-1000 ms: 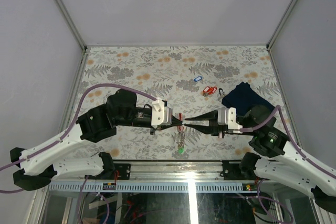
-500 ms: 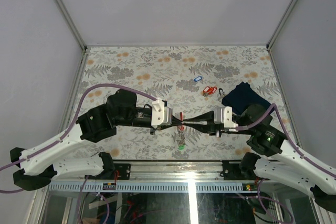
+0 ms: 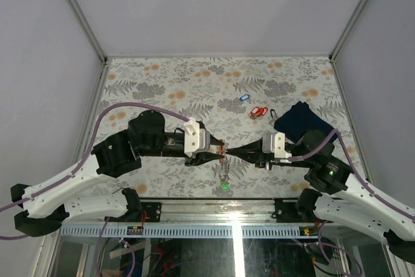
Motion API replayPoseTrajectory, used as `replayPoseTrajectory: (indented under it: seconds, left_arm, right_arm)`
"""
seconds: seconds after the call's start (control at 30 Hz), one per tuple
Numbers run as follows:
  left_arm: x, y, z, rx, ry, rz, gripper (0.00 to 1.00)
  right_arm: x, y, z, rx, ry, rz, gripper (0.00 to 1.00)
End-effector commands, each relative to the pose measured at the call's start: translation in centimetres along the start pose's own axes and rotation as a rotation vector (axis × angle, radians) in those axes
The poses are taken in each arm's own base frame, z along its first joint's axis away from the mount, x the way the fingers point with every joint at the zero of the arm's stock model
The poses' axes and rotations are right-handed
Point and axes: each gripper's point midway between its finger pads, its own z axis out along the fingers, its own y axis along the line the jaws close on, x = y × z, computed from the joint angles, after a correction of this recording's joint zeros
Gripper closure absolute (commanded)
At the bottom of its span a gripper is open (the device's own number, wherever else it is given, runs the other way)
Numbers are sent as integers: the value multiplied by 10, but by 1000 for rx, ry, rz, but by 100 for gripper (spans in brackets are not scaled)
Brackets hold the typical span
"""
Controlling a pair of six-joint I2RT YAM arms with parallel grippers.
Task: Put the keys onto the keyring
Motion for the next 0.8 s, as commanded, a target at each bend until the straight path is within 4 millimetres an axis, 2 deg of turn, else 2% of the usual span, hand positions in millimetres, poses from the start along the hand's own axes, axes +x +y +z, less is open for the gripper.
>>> replayPoseTrajectory:
  seconds: [0.0,0.07,0.2,0.27,0.4,0.5,0.6,0.77]
  left_arm:
    - [-24,25,-10,-181,-119,-78,59]
    - [-18,39,-14,-291,-139,-166,53]
    - [5,49,-18,-404,-133,-305,46]
    - [20,57,-20,-486,-111,-384,46]
    - [54,60,-15,-555,-15,-521,47]
    - [79,55,-6,-559,79,-591,44]
    - [99,50,2,-542,157,-597,42]
    - [119,50,7,-558,164,-586,39]
  right_arm:
    - [-9,-13,-12,104,-24,-44,100]
    - [5,-14,-21,143,33,-32,100]
    - [21,-12,-40,191,93,-29,100]
    - [26,-10,-48,200,112,-48,100]
    - [29,-4,-60,196,130,-89,100]
    - [15,3,-63,161,80,-146,100]
    - [-8,7,-63,145,-21,-190,100]
    - [-46,11,-63,125,-167,-254,100]
